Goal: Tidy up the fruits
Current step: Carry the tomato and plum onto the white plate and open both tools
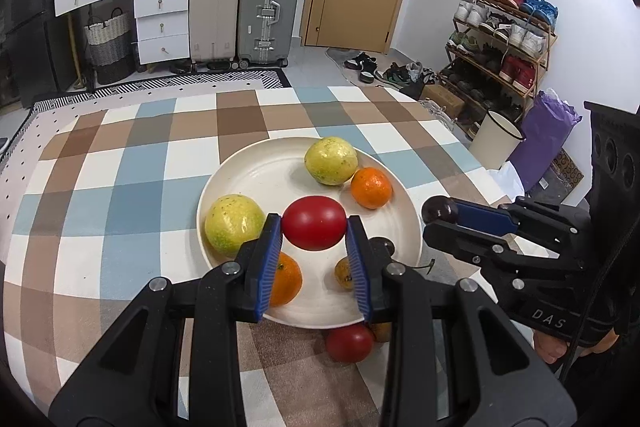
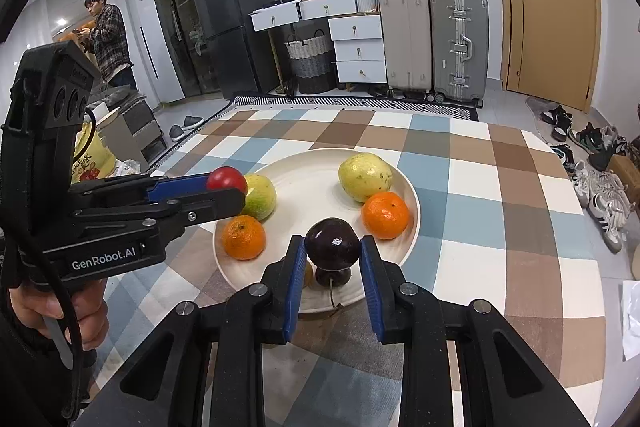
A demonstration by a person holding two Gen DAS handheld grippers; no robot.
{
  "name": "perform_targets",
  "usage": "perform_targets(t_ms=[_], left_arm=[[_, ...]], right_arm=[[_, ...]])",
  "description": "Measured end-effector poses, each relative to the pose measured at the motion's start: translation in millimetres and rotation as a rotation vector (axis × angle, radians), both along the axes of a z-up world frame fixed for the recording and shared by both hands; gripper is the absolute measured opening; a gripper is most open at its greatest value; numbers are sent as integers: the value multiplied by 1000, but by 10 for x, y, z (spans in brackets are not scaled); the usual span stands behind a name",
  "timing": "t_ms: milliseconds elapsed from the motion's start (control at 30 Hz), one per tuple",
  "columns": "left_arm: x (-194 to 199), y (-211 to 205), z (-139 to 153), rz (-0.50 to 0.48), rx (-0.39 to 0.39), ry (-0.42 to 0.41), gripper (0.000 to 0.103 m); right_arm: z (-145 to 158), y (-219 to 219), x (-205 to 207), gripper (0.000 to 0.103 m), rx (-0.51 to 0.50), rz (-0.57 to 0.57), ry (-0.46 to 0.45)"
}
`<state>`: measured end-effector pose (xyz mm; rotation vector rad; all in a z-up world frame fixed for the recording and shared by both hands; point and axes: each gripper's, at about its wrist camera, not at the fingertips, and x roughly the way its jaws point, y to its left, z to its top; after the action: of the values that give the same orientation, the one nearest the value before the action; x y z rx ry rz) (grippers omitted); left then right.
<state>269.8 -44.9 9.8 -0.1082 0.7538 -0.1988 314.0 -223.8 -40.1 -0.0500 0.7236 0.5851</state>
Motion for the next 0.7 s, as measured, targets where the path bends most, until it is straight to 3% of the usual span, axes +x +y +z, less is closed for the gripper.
perform_targets(t_ms=[700], left_arm=[[391, -155, -385, -12, 40, 61, 30]], right_arm=[[-270, 71, 347, 28, -22, -26, 57]])
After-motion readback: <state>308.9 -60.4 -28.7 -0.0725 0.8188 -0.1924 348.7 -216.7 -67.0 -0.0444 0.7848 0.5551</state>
